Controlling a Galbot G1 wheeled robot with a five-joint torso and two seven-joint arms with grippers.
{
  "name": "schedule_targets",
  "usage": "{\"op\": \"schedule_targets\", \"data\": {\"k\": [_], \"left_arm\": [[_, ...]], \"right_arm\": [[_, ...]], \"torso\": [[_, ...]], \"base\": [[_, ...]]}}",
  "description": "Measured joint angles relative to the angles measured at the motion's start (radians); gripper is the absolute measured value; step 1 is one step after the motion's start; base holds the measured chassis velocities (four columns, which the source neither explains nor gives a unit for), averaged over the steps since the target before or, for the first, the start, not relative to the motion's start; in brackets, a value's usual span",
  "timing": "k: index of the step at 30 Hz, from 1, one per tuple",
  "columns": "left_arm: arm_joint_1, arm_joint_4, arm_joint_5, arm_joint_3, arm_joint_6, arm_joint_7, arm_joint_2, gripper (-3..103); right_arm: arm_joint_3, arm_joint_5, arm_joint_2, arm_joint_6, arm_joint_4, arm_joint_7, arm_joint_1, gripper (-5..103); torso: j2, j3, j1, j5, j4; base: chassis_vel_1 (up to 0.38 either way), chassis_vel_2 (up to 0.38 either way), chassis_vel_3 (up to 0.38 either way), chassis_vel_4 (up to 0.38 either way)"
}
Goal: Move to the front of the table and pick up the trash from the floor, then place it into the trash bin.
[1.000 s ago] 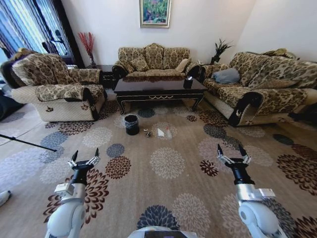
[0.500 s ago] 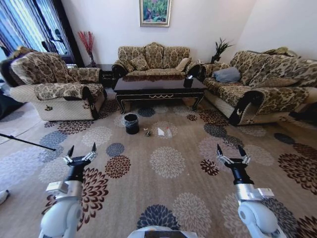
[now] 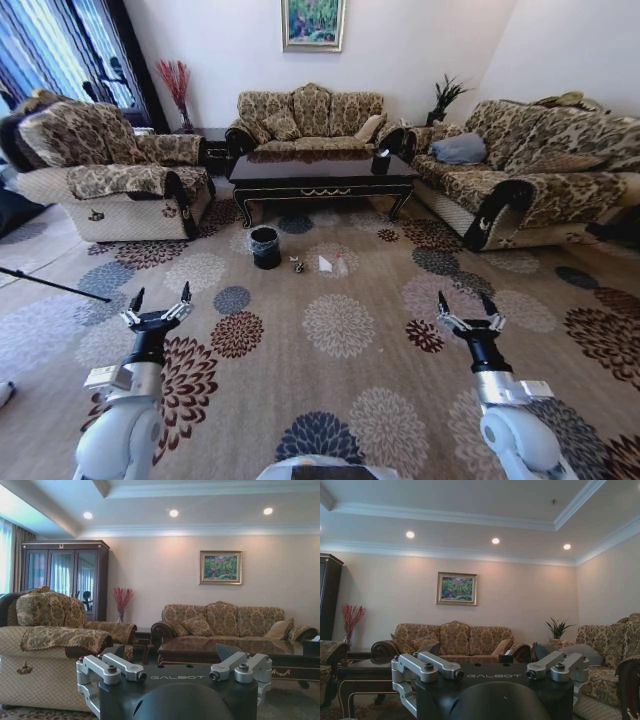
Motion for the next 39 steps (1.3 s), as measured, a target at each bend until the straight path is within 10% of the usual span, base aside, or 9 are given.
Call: {"op": "schedule_targets", "data": {"k": [27, 39], "left_arm": [[0.004, 0.013, 0.019, 0.008, -0.009, 0.004, -0.006, 100], [0.006, 0.015, 0.027, 0.010, -0.011, 0.006, -0.001, 100]], "right_arm": [[0.026, -0.055, -0.016, -0.060, 0.062, 0.038, -0.020, 100], [0.038, -0.106, -0.009, -0.238, 0.116, 0.066, -0.027, 100]], "torso": [[-0.102, -0.060, -0.042, 0.0000, 0.0001], [-0.147, -0.087, -0.060, 0.0000, 0.0000]], "base": [[0.000, 0.000, 0.000, 0.000], [0.000, 0.000, 0.000, 0.000]]}}
